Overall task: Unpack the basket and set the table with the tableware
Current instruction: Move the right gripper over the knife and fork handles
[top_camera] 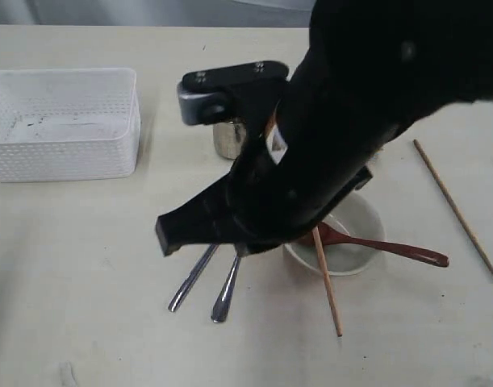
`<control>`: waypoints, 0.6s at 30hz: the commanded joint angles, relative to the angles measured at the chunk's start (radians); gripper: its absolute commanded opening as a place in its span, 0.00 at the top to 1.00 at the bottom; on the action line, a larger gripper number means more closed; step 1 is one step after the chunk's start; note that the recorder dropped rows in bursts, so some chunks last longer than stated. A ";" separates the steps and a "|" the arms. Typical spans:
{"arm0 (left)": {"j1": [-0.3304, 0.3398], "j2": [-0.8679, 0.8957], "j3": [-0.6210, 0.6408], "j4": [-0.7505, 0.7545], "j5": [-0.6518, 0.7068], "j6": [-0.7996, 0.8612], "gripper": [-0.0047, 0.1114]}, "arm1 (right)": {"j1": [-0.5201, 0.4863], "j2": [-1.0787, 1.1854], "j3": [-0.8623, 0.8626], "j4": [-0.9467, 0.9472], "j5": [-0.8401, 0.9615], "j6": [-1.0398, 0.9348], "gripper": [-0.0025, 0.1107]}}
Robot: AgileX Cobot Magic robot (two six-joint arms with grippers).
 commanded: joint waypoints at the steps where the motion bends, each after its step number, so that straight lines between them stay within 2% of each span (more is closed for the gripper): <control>1: 0.003 -0.005 0.003 -0.011 -0.007 0.002 0.96 | 0.046 0.031 0.025 -0.002 -0.096 0.064 0.98; 15: 0.003 -0.005 0.003 -0.011 -0.007 0.002 0.96 | 0.046 0.217 -0.022 0.020 -0.116 0.002 0.98; 18: 0.003 -0.005 0.003 -0.011 -0.007 0.002 0.96 | 0.046 0.255 -0.043 -0.024 -0.113 0.002 0.98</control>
